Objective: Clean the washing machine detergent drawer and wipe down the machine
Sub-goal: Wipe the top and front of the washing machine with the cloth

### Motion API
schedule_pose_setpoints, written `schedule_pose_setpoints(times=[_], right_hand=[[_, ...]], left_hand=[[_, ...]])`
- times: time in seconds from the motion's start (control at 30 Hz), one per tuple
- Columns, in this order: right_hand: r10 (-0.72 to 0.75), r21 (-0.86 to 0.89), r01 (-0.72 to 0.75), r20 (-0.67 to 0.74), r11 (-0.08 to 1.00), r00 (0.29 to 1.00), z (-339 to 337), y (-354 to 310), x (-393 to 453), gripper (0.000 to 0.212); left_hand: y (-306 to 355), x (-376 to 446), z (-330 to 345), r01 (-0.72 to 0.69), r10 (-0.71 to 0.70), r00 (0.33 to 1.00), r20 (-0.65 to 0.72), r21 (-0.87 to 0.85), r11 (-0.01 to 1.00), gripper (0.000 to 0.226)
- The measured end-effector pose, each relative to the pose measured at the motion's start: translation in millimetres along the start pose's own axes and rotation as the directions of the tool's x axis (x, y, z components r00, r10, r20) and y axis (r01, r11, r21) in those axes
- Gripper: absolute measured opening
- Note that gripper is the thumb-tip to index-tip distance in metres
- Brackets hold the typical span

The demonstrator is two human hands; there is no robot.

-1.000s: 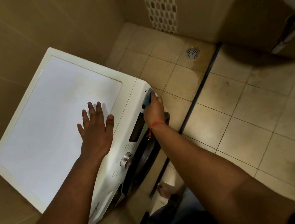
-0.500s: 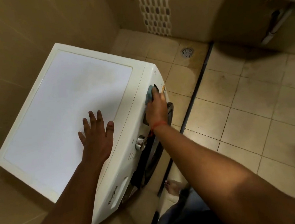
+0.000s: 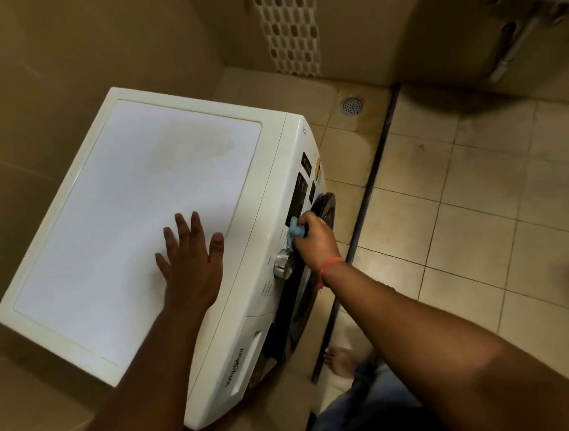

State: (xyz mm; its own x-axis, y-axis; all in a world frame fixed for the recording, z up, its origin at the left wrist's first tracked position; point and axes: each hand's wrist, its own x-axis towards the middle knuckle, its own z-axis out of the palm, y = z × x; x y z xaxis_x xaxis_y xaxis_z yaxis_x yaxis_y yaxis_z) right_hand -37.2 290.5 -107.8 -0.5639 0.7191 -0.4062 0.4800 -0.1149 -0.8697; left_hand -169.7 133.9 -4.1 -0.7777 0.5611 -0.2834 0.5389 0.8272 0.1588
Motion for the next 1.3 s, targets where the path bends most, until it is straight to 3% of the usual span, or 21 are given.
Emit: schedule_pose_setpoints(times=[0.1,0.17,0.33,0.43,0.47,0.57,0.63,0.87,1.0,1.1,1.3], right_hand=[[-0.145,-0.006,0.145,-0.021,0.989,0.989,-1.1,-12.7,-13.0,0.022],[-0.159,-0.065,0.159,0.004,0.985,0.987,0.9,-10.5,-13.9,0.021],[0.071,-0.044,-0.070,0.026,0.997,0.997,-8.1,-12.3,35.3,0.021],[0.095,0.015,-0.093,-0.176,0.996,0.980,-25.8,-32.9,95.7,0.007],[0.093,0.041,-0.086,-0.230,0.995,0.969,-34.8,-45.9,114.9,0.011],[0.047,0.074,-0.026,-0.300,0.997,0.953,-57.4,-89.7,157.8,0.024],[-0.063,-0.002,0.066,-0.317,0.998,0.946,-62.4,-109.7,160.6,0.025],[-0.427,-0.199,0.396,-0.143,0.896,0.893,-33.4,-65.0,65.8,0.033],[-0.297,-0.203,0.266,-0.144,0.942,0.944,-53.2,-93.6,123.9,0.036],[-0.166,-0.089,0.149,-0.231,0.985,0.959,-55.9,-111.3,151.7,0.040],[-0.345,-0.293,0.306,-0.091,0.906,0.934,-25.0,-78.1,63.9,0.040]], left_hand=[[-2.1,1.2,0.5,0.008,-0.008,1.000,-0.005,-0.003,1.000,0.075],[-4.9,-1.9,3.7,0.025,-0.025,0.999,0.024,0.008,1.000,0.075],[-4.0,-4.4,2.6,0.033,-0.034,0.999,0.037,0.013,0.999,0.075],[-0.5,-0.2,-2.0,0.004,-0.004,1.000,0.007,0.015,1.000,0.073],[0.6,1.9,-3.2,0.006,-0.006,1.000,-0.002,0.012,1.000,0.073],[2.6,5.4,-3.8,0.041,-0.041,0.999,-0.015,0.000,0.999,0.073],[4.5,5.9,-3.5,0.069,-0.069,0.998,-0.007,-0.002,0.998,0.073],[22.1,17.7,-7.0,0.137,-0.137,0.991,0.004,0.007,0.991,0.077],[34.2,29.5,-8.4,0.153,-0.153,0.988,-0.005,-0.008,0.988,0.076],[44.8,34.4,-8.9,0.172,-0.172,0.985,-0.018,-0.027,0.985,0.076],[55.8,32.8,-8.3,0.196,-0.198,0.980,-0.018,-0.064,0.978,0.075]])
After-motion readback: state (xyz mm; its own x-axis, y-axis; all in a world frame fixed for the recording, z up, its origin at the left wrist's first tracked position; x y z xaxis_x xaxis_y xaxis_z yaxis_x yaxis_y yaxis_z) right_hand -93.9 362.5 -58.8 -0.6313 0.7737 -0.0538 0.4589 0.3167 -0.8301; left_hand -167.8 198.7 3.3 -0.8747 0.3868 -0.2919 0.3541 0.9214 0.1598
